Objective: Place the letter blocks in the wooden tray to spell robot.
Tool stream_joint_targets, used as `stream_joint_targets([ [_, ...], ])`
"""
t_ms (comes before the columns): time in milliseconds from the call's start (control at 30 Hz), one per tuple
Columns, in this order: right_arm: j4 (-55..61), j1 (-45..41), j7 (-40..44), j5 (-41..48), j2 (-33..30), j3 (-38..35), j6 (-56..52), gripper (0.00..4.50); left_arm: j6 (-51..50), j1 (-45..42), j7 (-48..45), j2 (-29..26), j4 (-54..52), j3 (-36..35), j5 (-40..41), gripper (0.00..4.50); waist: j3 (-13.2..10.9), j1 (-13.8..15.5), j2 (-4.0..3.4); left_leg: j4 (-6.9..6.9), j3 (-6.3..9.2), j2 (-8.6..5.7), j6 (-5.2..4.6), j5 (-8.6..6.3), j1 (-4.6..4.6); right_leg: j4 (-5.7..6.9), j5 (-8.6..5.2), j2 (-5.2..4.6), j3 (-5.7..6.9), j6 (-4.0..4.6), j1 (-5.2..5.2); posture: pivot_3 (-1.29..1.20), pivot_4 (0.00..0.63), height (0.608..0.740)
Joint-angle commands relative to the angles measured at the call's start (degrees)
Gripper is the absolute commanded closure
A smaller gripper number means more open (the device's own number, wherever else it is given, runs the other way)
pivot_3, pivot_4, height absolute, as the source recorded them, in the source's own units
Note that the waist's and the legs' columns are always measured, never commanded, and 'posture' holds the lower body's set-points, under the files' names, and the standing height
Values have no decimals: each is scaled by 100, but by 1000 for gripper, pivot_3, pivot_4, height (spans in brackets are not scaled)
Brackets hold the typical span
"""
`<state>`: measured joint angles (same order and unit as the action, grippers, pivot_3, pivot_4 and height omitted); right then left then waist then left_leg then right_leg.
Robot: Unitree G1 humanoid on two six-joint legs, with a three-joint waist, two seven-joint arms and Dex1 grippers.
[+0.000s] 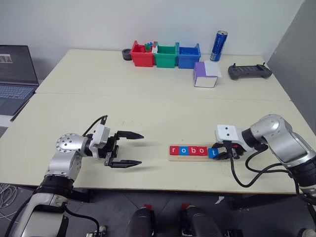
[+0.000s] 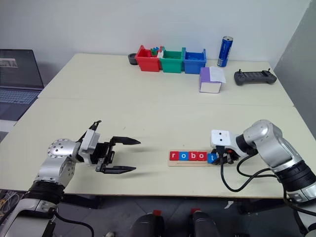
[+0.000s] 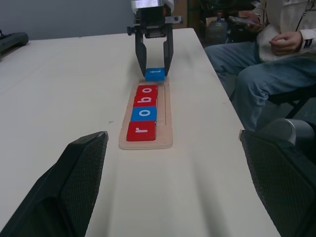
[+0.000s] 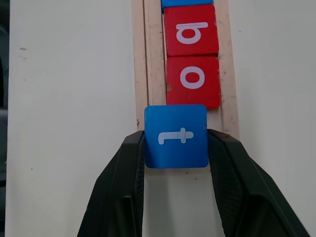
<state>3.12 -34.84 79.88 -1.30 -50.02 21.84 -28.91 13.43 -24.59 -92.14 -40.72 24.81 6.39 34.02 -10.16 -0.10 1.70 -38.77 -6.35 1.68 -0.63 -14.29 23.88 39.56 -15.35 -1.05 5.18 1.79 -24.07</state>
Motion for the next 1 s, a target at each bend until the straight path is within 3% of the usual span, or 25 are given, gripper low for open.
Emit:
stream_joint_targets([
  [33, -49, -134, -4, -89, -62, -2, 124, 3039, 149, 20, -36, -45, 9, -41, 76, 0, 0, 1, 0, 0, 0, 0, 0, 0, 0, 0, 0, 0, 0, 0, 0, 0, 150, 740],
  [400, -697, -555, 101, -249, 182, 190, 372, 3039, 344, -61, -36, -102, 290, 58, 118, 0, 0, -1, 0, -1, -1, 0, 0, 0, 0, 4, 0, 0, 0, 0, -1, 0, 150, 740],
  [1000, -578, -559, 194, -247, 307, 256, 240, 3039, 137, 63, -36, -82, -82, -53, 102, 0, 0, -2, 0, -1, -1, 0, -2, -1, 0, 5, 0, 0, 0, 1, -1, 0, 150, 740],
])
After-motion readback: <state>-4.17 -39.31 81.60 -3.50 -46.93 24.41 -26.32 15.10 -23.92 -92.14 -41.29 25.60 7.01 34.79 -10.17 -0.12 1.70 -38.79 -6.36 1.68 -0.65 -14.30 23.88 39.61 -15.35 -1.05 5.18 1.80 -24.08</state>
